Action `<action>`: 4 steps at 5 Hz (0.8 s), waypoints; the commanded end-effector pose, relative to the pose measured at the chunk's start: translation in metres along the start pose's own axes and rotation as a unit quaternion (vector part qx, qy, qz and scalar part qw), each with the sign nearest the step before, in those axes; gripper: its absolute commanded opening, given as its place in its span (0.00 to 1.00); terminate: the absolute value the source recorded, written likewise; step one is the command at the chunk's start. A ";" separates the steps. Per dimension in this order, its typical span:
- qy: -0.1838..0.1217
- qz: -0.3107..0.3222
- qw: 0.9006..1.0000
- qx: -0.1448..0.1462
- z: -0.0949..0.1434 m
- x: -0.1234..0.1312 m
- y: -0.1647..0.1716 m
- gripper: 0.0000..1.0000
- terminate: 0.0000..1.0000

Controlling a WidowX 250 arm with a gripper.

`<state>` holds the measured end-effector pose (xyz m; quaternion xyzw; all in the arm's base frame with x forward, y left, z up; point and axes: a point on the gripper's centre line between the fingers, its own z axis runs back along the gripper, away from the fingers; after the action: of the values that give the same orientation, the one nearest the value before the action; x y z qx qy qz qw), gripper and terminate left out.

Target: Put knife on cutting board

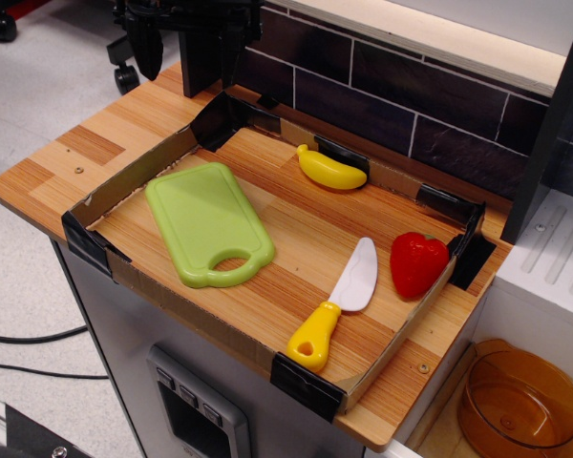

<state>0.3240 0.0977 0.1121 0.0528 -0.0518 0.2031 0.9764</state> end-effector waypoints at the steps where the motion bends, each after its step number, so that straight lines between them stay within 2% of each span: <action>1: 0.000 0.000 1.000 0.000 0.000 0.000 0.000 1.00 0.00; 2: 0.000 -0.039 0.999 -0.024 0.003 -0.025 -0.026 1.00 0.00; 4: 0.062 -0.091 0.991 -0.072 0.000 -0.083 -0.059 1.00 0.00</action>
<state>0.2664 0.0096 0.0782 -0.0261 0.0316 0.1174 0.9922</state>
